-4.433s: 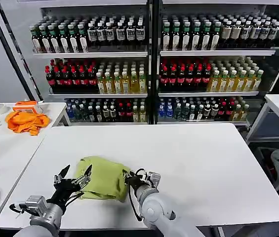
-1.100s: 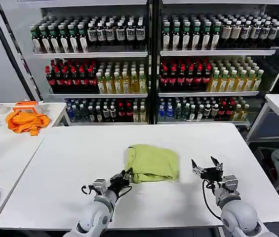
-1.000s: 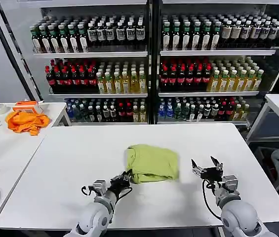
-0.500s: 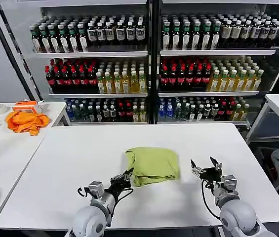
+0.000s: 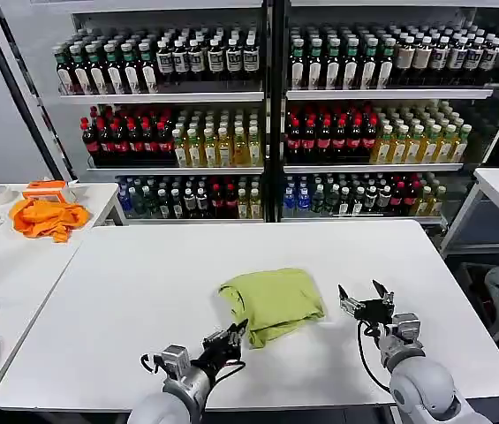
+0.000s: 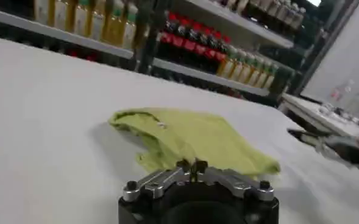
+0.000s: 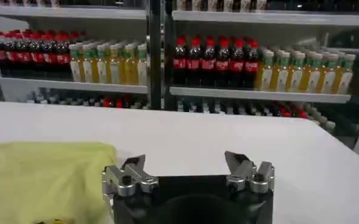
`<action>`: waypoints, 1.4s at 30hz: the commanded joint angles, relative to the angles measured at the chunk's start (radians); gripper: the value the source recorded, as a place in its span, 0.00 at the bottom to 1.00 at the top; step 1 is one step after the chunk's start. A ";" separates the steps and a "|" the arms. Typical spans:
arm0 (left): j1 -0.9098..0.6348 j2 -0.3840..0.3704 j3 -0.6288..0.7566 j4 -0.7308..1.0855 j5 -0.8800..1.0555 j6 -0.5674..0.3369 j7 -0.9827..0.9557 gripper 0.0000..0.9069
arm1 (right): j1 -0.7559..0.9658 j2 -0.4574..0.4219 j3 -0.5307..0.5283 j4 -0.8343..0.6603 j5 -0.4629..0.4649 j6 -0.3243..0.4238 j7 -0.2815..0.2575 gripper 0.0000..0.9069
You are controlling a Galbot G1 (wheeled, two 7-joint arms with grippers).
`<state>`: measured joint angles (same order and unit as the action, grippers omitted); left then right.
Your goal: Fold and organize the clothes.
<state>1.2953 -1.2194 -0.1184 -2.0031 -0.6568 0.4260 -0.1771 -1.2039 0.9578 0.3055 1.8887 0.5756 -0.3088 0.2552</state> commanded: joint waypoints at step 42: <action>0.231 0.034 -0.221 -0.146 0.068 0.031 0.092 1.00 | 0.370 0.199 -0.209 -0.291 0.476 -0.151 0.157 0.00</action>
<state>1.4570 -1.1846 -0.2889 -2.1232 -0.5799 0.4642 -0.0899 -0.8404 1.1377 0.0880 1.6252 1.0699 -0.4810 0.3676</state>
